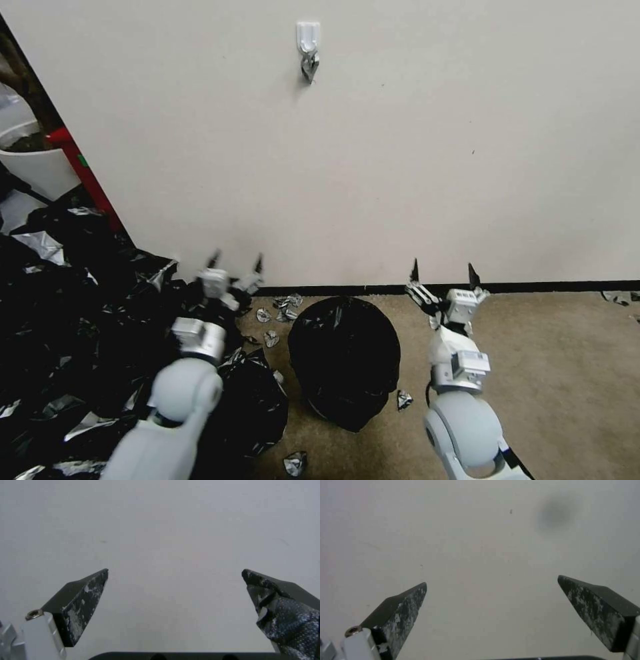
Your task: Place a trash bag onto the trash bin.
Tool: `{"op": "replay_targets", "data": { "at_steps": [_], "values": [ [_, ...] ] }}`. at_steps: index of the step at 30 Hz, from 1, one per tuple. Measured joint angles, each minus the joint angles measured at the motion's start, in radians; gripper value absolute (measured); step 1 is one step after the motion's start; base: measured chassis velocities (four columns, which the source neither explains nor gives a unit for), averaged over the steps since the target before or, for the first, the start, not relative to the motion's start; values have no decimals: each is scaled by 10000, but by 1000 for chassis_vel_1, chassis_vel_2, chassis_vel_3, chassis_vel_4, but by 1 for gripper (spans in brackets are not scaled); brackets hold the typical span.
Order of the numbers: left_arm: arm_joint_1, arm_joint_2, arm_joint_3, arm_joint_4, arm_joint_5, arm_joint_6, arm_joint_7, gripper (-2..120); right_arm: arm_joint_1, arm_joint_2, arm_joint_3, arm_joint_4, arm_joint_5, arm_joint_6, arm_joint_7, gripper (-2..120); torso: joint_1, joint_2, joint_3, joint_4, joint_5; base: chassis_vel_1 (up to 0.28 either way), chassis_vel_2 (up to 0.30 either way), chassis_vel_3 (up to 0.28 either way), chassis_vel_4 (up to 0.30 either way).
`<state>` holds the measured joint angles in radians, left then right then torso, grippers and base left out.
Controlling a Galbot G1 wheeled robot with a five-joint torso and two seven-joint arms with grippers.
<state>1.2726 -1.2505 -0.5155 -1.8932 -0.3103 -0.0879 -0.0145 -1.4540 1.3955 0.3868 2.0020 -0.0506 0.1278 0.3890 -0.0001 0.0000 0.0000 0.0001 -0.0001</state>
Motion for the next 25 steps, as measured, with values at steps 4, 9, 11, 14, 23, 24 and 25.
{"op": "replay_targets", "data": {
  "at_steps": [4, 9, 11, 14, 23, 24, 25],
  "values": [
    [44, -13, -159, 11, -53, -106, 133, 100, -5, -17, 206, -88, 1, 91, -138, 100, 0, 0, 0, -1, 0, 0, 0, 0, 0],
    [50, -13, -157, 11, -103, -242, 133, 100, 2, -29, 212, -92, 15, 92, -148, 100, 1, 0, 0, -1, 0, 0, 0, 0, 0],
    [50, -14, -152, 11, -113, -264, 130, 100, 3, -31, 208, -92, 18, 92, -148, 100, 1, 0, 0, -1, 0, 0, 0, 0, 0],
    [51, -14, -138, 12, -133, -313, 111, 100, 8, -35, 197, -88, 29, 88, -148, 100, 1, 0, 0, 0, 1, 0, 0, 0, 0],
    [52, -12, -117, 12, -157, -379, 68, 100, 14, -40, 177, -70, 44, 53, -141, 100, 1, 0, 0, -1, 1, 0, 0, 0, 0],
    [52, -12, -115, 11, -159, -385, 64, 100, 14, -40, 176, -69, 45, 49, -140, 100, 0, 0, 0, -1, 1, 0, 0, 0, 0],
    [52, -12, -115, 11, -159, -385, 64, 100, 14, -40, 176, -69, 45, 49, -140, 100, 0, 0, 0, -1, 1, 0, 0, 0, 0]
  ]
}}
